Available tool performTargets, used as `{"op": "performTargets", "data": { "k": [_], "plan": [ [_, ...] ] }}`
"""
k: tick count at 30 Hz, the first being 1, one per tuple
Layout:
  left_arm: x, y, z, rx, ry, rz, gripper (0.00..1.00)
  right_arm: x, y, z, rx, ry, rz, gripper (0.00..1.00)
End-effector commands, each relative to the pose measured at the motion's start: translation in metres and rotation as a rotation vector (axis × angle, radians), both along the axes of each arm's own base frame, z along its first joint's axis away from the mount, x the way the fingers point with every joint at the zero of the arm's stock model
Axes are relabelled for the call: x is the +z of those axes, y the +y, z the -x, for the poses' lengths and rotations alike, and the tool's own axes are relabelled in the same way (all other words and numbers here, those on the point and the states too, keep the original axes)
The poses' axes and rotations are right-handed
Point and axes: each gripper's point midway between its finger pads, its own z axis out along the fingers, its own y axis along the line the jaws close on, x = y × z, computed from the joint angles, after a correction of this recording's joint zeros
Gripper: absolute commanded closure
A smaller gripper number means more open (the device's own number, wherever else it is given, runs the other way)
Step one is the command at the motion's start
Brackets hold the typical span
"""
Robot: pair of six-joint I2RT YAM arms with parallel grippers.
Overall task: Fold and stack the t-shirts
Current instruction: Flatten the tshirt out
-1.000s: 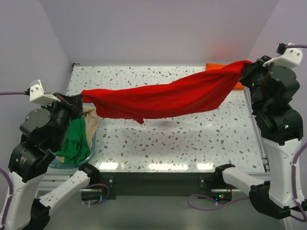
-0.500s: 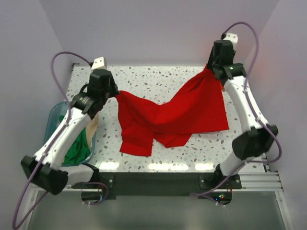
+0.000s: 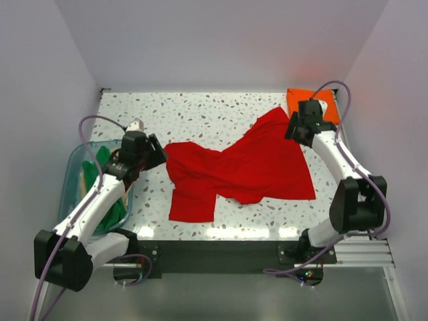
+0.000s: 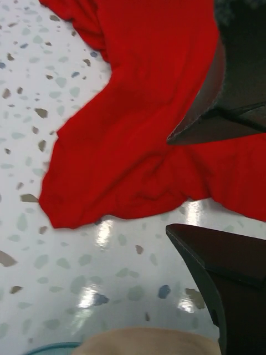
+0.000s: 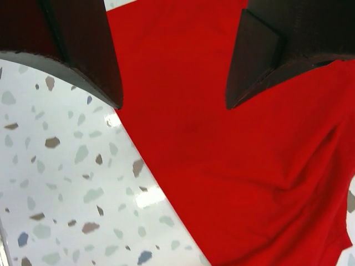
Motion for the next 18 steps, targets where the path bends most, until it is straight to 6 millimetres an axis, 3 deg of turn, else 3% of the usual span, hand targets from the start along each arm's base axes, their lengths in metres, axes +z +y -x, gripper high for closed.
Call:
{"op": "performTargets", "data": {
  "k": [1,2,4,5,8,18],
  "plan": [
    [-0.018,-0.006,0.021,0.028,-0.009,0.103,0.38,0.022,-0.001,0.012,-0.048,-0.153,-0.071,0.23],
    [-0.04,-0.008,0.035,0.02,0.034,0.101,0.4,0.007,-0.004,0.025,-0.065,-0.126,-0.08,0.23],
    [-0.052,-0.015,0.045,0.03,0.045,0.122,0.41,0.011,-0.002,0.036,-0.067,-0.159,-0.103,0.23],
    [-0.066,-0.021,0.055,0.03,0.072,0.117,0.41,-0.003,-0.001,0.046,-0.067,-0.134,-0.117,0.23],
    [-0.086,-0.034,0.068,0.014,0.104,0.119,0.42,-0.016,-0.002,0.062,-0.076,-0.119,-0.123,0.24],
    [-0.106,-0.049,0.065,-0.031,0.114,0.149,0.46,-0.05,-0.018,0.094,-0.146,-0.029,-0.109,0.24]
  ]
}}
